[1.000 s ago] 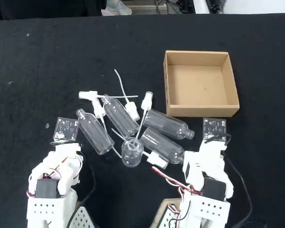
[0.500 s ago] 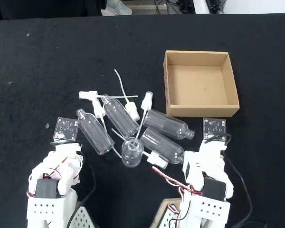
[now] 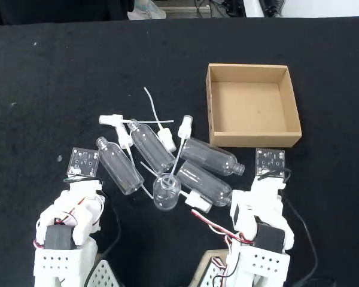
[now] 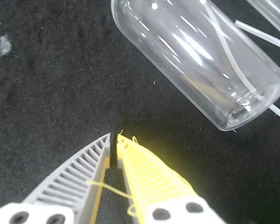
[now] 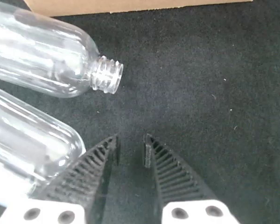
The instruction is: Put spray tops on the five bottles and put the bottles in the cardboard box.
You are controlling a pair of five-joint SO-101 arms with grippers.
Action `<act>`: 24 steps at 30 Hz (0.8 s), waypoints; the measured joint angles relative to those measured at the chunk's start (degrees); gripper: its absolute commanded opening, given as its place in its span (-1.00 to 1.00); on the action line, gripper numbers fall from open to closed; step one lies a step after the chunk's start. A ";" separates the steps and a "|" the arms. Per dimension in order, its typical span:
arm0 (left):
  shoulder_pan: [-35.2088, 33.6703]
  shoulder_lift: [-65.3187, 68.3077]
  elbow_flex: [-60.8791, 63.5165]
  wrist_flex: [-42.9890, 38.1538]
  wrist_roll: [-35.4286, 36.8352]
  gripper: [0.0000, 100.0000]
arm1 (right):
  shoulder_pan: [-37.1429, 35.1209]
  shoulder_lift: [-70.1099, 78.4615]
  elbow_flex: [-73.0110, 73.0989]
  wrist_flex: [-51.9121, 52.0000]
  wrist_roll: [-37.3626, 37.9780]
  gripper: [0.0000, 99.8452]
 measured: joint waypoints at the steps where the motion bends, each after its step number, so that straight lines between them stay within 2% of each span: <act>1: 0.00 0.00 0.00 0.00 0.00 -0.94 | 0.00 0.00 0.00 -0.18 0.00 -0.85; 10: 0.00 0.00 0.00 0.00 0.00 -0.94 | 4.48 0.00 0.00 -8.79 -0.09 -0.85; 16: 0.00 0.00 0.00 0.00 0.00 -0.94 | 9.32 0.00 -3.25 -9.76 -0.09 -0.85; 24: 0.00 0.00 0.00 0.00 0.00 -0.94 | 10.81 0.00 -12.66 -9.76 5.45 -0.85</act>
